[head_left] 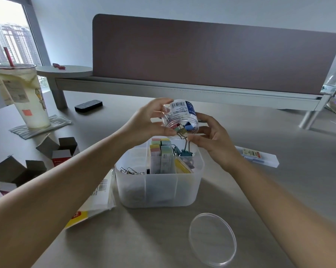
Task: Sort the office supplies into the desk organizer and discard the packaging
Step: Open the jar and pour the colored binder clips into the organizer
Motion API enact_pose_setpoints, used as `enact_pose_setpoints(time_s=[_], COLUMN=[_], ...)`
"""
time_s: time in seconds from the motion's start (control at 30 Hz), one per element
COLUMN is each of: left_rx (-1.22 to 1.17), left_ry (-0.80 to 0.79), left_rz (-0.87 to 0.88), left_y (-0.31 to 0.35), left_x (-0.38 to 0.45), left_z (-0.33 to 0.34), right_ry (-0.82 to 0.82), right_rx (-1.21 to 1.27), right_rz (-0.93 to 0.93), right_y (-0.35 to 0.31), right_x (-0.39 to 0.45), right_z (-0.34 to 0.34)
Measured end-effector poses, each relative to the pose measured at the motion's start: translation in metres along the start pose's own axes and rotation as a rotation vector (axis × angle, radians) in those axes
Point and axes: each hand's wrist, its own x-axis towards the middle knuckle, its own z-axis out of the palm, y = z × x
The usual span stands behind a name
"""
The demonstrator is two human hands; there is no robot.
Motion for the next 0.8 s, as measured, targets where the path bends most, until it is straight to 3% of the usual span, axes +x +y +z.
enact_pose_setpoints(time_s=[0.8], left_rx=[0.049], left_ry=[-0.023], left_rz=[0.001], left_y=[0.0056], left_x=[-0.0054], left_z=[-0.0003], right_ry=[-0.016], right_rx=[0.214], right_rz=[-0.072], right_y=[0.0041], right_x=[0.0017], right_z=[-0.0022])
